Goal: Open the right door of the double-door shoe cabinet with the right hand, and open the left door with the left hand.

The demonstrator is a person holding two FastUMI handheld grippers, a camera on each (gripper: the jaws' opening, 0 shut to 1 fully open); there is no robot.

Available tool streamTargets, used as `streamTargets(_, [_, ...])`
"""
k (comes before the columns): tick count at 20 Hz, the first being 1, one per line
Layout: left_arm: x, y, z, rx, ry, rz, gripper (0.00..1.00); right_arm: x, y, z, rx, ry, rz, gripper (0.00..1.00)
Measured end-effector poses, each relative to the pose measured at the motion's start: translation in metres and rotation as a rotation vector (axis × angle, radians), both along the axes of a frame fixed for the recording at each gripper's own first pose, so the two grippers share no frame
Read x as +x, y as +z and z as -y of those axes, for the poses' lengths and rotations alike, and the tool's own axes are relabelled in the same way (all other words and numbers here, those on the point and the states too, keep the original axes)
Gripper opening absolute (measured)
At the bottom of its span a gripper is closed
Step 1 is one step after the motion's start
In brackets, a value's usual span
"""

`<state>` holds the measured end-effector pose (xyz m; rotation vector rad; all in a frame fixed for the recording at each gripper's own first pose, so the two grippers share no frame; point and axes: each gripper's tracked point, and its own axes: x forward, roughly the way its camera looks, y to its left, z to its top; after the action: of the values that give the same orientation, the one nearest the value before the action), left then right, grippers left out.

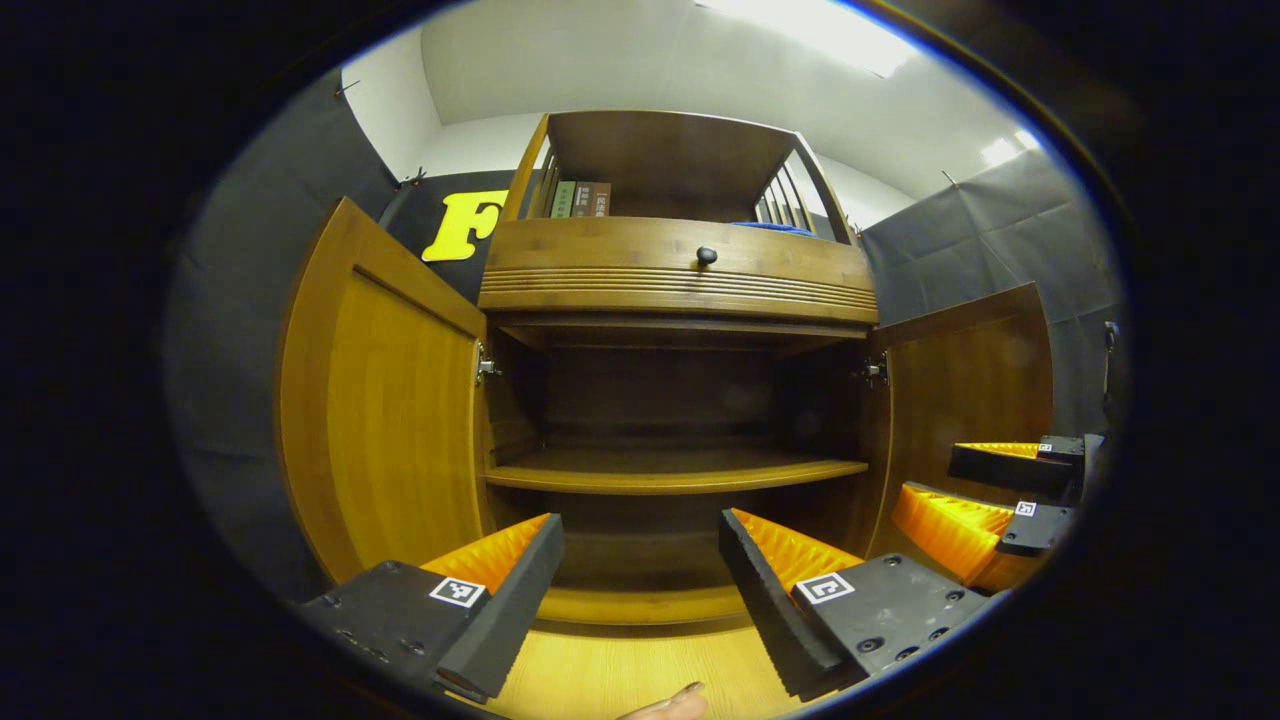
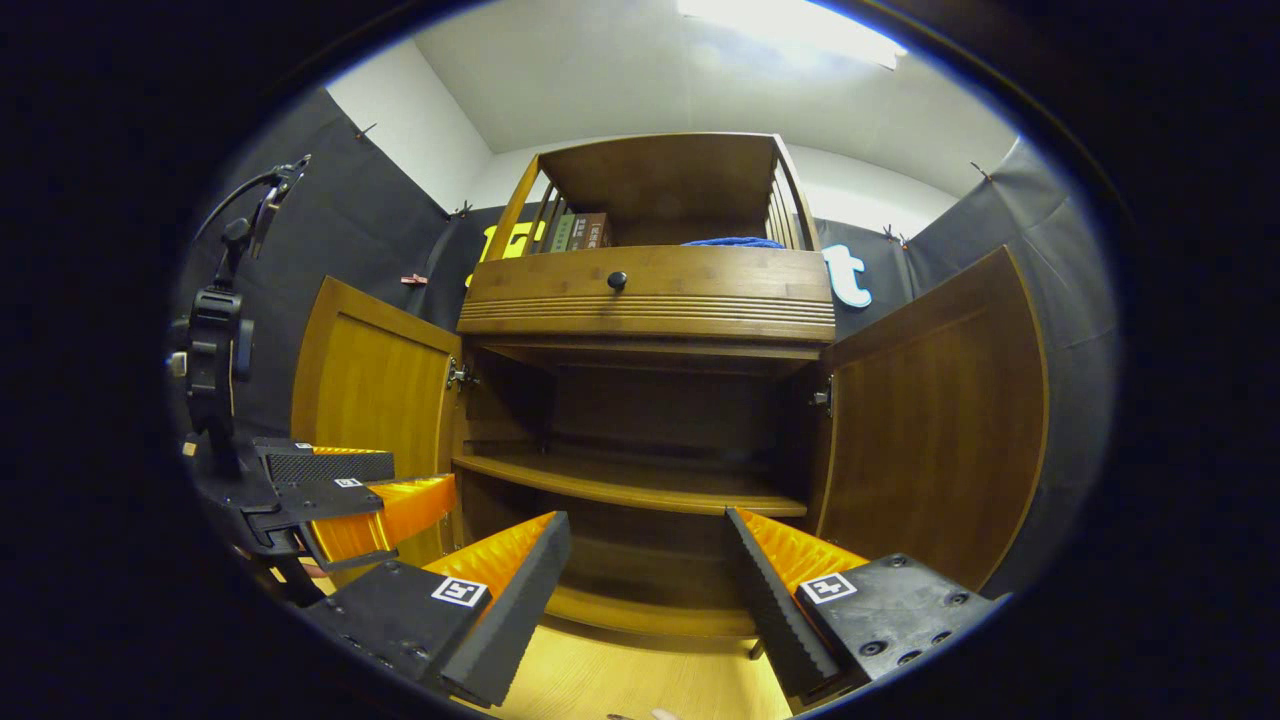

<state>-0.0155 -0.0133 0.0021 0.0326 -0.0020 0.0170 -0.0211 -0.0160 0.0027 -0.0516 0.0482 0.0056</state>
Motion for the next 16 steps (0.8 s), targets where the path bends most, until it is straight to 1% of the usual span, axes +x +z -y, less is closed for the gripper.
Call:
streamTargets(1, [0.000, 0.000, 0.003, -0.002, -0.007, 0.003, 0.97, -0.003, 0.001, 0.006, 0.004, -0.002, 0.001, 0.97])
streamTargets(5, [0.000, 0.000, 0.012, -0.005, -0.020, 0.007, 0.97, -0.002, 0.003, 0.016, 0.014, -0.006, 0.007, 0.97])
streamTargets(6, [0.001, 0.000, 0.013, -0.003, -0.017, 0.007, 0.97, -0.001, 0.003, 0.018, 0.013, -0.006, 0.005, 0.99])
streamTargets(7, [0.001, 0.000, 0.014, -0.003, -0.014, 0.008, 0.97, -0.001, 0.004, 0.019, 0.011, -0.005, 0.006, 0.97])
streamTargets(16, [0.003, -0.002, 0.016, -0.004, -0.019, 0.004, 0.97, -0.001, 0.000, 0.020, 0.008, 0.001, -0.006, 0.97])
